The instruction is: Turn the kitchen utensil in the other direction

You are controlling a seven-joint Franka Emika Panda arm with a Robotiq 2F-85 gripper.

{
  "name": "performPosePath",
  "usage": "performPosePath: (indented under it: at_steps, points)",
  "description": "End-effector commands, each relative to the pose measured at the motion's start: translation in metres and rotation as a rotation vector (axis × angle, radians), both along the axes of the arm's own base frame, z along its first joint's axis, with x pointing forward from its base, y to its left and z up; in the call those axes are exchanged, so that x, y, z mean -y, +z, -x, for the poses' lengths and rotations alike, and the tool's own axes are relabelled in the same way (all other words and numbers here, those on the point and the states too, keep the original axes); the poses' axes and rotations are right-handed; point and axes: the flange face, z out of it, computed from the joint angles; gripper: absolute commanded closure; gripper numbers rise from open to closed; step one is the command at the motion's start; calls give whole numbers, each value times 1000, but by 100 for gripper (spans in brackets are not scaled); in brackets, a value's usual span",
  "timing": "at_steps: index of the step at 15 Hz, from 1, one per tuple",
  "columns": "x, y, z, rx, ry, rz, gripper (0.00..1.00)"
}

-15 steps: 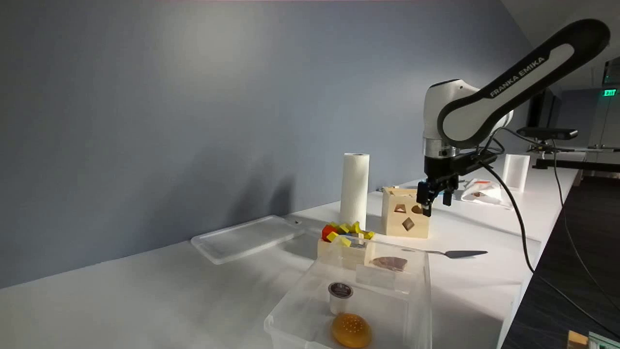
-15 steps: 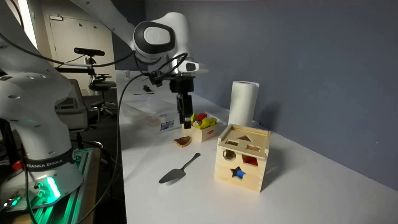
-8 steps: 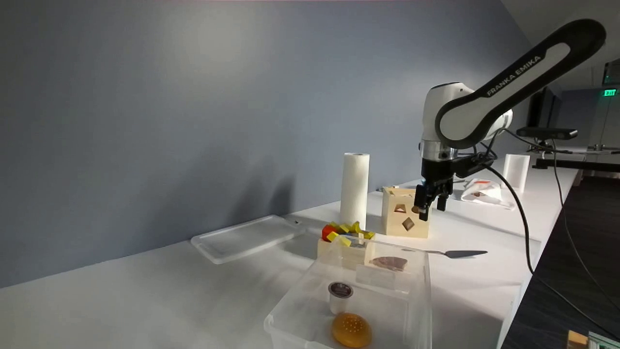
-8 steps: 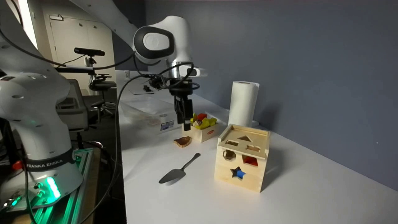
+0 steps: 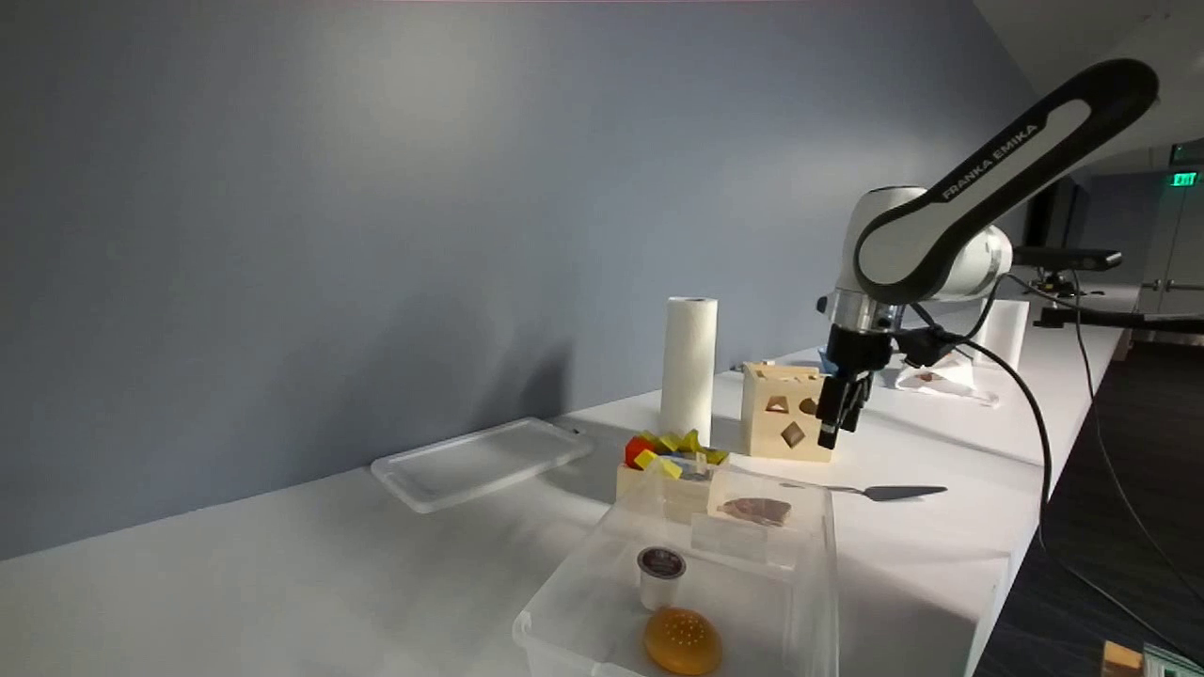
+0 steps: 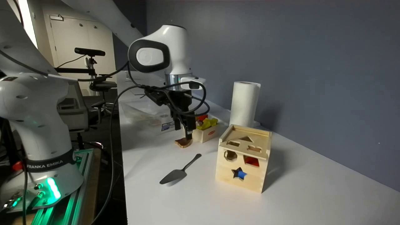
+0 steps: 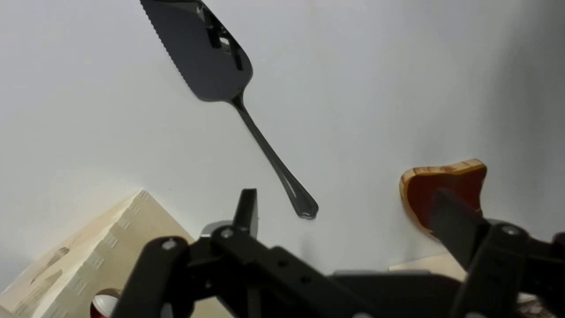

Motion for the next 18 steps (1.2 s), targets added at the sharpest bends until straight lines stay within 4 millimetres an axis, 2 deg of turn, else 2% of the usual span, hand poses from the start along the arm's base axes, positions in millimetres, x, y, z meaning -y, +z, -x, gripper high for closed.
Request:
performPosePath:
  at_steps: [1, 4, 9, 18]
  points:
    - [2, -1, 2, -4, 11, -1, 0]
    - [2, -2, 3, -5, 21, -1, 0]
    - [-3, -18, 2, 2, 66, -9, 0]
    - [1, -58, -1, -3, 168, 5, 0]
